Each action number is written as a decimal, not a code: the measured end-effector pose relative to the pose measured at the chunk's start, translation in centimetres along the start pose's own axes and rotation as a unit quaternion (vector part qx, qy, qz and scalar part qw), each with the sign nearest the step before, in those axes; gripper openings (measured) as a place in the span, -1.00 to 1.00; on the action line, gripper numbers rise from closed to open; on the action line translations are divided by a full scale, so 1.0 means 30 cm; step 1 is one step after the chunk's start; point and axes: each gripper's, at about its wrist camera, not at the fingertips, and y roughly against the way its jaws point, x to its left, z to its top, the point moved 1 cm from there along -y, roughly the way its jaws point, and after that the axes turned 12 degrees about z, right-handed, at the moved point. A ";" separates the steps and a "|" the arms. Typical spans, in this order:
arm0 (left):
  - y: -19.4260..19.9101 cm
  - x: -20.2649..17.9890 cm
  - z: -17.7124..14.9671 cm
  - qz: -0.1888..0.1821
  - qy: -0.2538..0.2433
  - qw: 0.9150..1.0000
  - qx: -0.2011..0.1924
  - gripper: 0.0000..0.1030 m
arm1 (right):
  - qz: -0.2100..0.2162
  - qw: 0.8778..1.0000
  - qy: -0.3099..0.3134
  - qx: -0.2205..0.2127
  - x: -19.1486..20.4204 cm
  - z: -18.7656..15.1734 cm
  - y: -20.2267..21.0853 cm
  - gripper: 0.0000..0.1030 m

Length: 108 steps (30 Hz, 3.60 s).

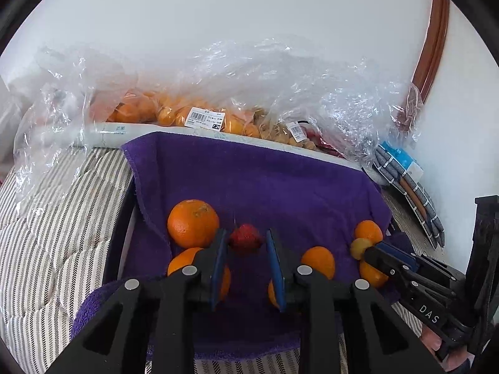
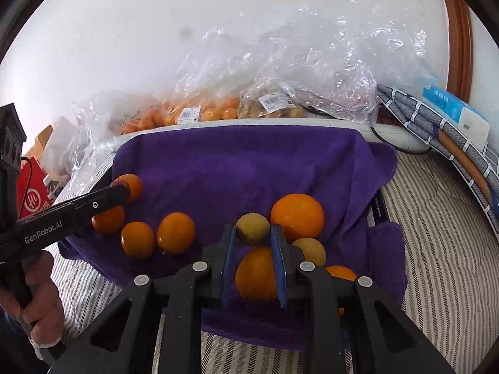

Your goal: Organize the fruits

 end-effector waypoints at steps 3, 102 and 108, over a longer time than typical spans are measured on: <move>0.019 -0.007 -0.003 0.011 -0.008 1.000 -0.015 -0.16 | 0.003 1.000 -0.009 -0.010 -0.005 -0.002 0.023 -0.54; 0.963 -0.038 -0.189 0.112 -0.025 0.988 -0.104 0.78 | -0.133 0.985 -0.036 -0.102 0.361 -0.230 0.996 0.88; 0.961 -0.039 -0.189 0.111 -0.027 0.988 -0.104 0.78 | -0.129 0.986 -0.038 -0.102 0.357 -0.230 0.992 0.88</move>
